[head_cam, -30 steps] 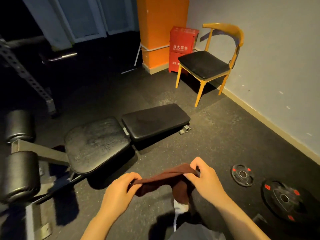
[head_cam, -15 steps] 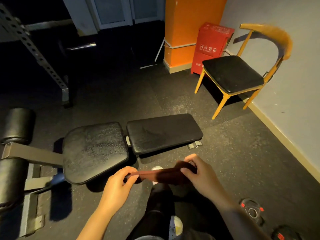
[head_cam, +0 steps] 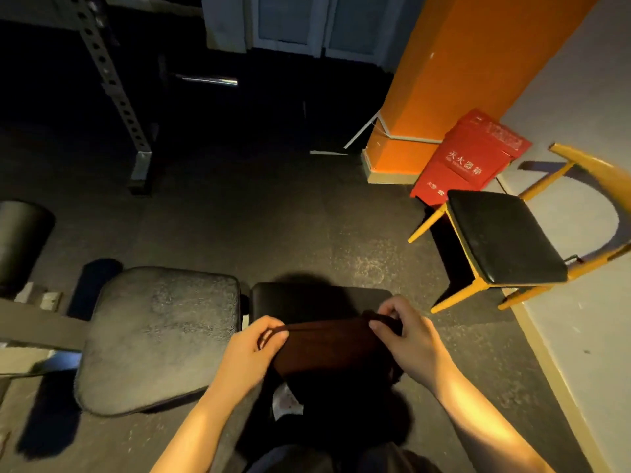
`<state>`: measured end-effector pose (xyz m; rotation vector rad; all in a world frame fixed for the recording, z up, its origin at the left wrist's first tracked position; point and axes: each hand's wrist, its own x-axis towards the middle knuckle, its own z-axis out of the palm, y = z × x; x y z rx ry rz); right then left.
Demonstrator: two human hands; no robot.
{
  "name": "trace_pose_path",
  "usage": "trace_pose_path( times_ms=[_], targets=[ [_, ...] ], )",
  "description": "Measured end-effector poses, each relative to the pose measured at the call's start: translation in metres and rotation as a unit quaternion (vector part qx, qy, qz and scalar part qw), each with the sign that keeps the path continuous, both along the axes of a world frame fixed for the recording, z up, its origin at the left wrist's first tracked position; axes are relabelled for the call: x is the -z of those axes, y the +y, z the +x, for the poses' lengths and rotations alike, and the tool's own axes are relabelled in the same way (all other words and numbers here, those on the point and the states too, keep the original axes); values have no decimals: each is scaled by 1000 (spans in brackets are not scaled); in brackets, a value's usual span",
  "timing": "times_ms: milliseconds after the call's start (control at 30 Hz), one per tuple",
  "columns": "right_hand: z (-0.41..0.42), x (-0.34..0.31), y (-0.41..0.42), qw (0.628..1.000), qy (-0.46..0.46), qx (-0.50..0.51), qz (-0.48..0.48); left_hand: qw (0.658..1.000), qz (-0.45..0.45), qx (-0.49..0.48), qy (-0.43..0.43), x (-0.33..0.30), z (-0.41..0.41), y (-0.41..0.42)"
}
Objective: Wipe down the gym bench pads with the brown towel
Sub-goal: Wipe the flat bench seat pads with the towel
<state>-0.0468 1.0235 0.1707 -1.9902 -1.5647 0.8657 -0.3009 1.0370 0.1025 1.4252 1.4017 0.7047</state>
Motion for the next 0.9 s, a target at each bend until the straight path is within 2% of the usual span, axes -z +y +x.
trace_pose_path(
  times_ms=[133, 233, 367, 533, 733, 833, 900],
  targets=[
    [-34, -2, 52, 997, -15, -72, -16, 998, -8, -63, -5, 0, -37, 21],
    [-57, -6, 91, 989, -11, -147, -24, 989, -17, -147, -4, 1, -64, 22],
    [-86, -7, 134, 960, -33, -259, -101, 973, -1, -229, 13, -9, -81, 23],
    [-118, 13, 172, 928, -65, -351, -104, 947, 17, -318, 44, -24, -90, 37],
    [-156, 33, 247, 878, -20, -467, -103, 885, -17, -460, 70, -19, -81, 46],
    [-184, 48, 292, 836, 1, -539, -104, 831, -44, -551, 63, -8, -67, 59],
    [-200, 59, 327, 800, 17, -581, -148, 787, -52, -611, 70, -4, -53, 81]
  ],
)
